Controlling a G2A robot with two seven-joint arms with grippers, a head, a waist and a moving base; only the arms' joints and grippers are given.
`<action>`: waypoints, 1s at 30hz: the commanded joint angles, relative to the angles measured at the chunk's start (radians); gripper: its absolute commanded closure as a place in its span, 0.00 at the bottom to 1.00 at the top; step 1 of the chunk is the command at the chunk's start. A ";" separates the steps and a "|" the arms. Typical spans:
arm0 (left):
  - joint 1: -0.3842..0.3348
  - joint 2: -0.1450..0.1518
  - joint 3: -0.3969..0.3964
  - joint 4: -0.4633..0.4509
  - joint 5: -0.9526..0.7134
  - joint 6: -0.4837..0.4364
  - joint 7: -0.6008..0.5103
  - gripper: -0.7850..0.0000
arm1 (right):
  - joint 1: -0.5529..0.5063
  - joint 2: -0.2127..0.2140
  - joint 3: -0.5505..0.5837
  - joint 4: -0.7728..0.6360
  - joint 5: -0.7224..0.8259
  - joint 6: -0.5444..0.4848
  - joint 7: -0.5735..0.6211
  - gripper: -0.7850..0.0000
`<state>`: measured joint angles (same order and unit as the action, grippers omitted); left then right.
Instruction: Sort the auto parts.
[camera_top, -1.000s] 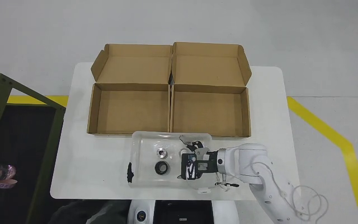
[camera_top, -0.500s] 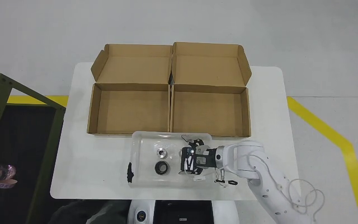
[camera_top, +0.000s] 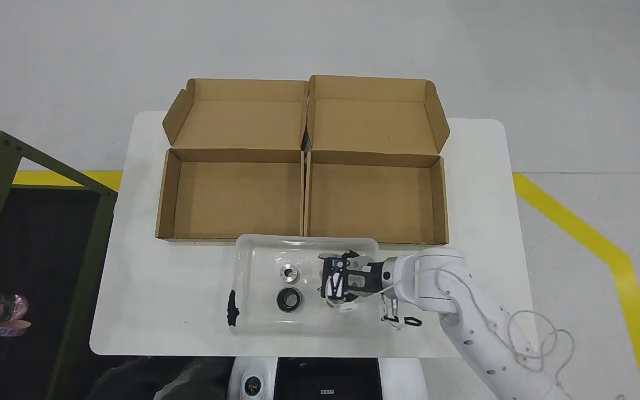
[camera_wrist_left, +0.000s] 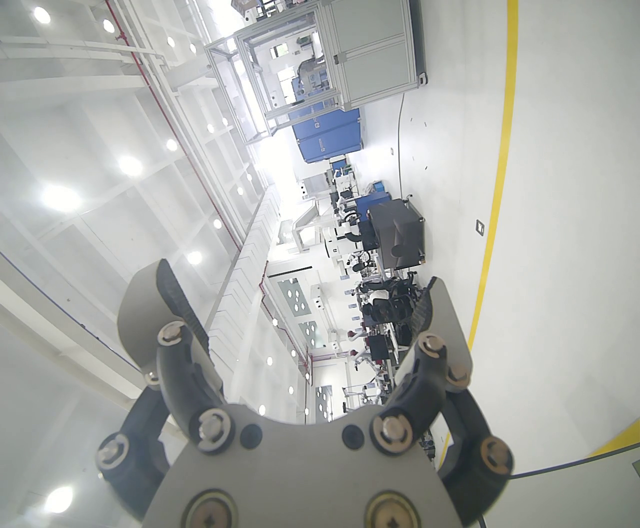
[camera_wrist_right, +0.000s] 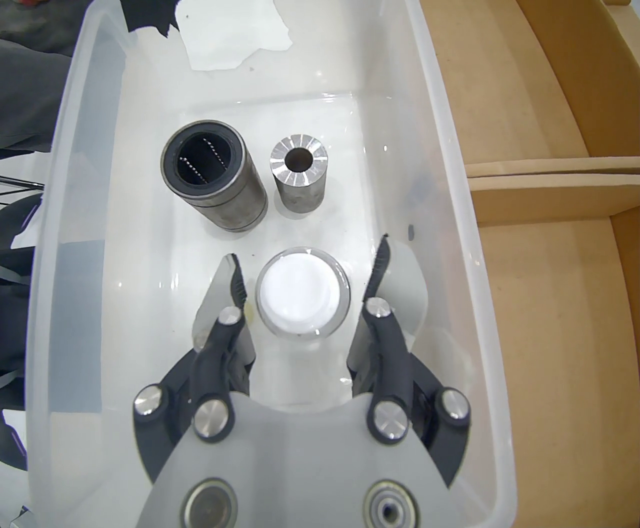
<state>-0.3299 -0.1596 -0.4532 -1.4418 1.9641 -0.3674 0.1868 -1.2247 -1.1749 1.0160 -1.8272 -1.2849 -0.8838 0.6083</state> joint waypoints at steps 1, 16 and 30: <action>0.000 0.000 0.000 0.000 0.000 0.000 0.000 0.00 | 0.003 0.001 -0.003 0.001 -0.003 -0.001 -0.001 0.83; 0.000 0.000 0.000 0.000 0.000 0.000 0.000 0.00 | 0.036 0.007 -0.046 -0.093 -0.009 -0.029 -0.044 1.00; 0.000 0.000 0.000 0.000 0.000 0.000 0.000 0.00 | 0.184 -0.016 -0.134 -0.127 0.001 -0.026 -0.137 1.00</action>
<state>-0.3299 -0.1596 -0.4532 -1.4418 1.9641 -0.3674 0.1868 -1.0504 -1.1889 0.8869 -1.9547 -1.2865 -0.9097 0.4766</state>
